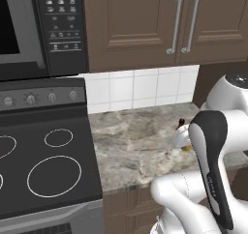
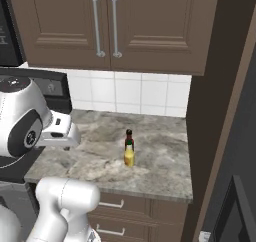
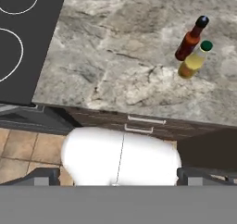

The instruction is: Place the condiment bottle and mustard from the counter to the top shelf of the fridge. If the existing items in the fridge are on the top shelf, move them to other shelves.

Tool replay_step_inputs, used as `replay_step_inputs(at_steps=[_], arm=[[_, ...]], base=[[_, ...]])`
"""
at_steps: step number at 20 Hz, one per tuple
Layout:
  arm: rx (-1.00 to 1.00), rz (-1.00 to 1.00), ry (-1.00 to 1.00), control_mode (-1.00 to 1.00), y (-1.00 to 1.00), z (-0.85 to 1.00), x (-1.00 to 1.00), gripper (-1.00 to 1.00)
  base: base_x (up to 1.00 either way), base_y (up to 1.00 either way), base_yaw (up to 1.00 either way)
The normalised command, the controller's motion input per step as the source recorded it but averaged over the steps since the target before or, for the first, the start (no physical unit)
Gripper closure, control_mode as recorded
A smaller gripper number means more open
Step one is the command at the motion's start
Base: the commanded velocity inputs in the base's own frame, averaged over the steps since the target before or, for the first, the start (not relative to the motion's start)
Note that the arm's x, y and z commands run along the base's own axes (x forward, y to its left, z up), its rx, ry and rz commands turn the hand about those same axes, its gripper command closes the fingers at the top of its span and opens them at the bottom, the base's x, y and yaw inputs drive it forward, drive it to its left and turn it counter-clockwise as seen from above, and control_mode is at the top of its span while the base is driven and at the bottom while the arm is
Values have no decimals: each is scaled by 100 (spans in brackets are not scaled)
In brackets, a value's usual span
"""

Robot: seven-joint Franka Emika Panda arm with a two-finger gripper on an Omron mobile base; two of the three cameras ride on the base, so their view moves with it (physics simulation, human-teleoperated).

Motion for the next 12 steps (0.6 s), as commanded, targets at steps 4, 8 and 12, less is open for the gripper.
replay_step_inputs(at_steps=[4, 8, 12], arm=[[4, -8, 12, -100, -98, -89, 69, -100], [16, -8, 23, -100, -100, -100, 98, -100], [7, -7, 10, -100, -64, -87, 100, -100]], base=[[0, 0, 0], [0, 0, 0], [0, 0, 0]])
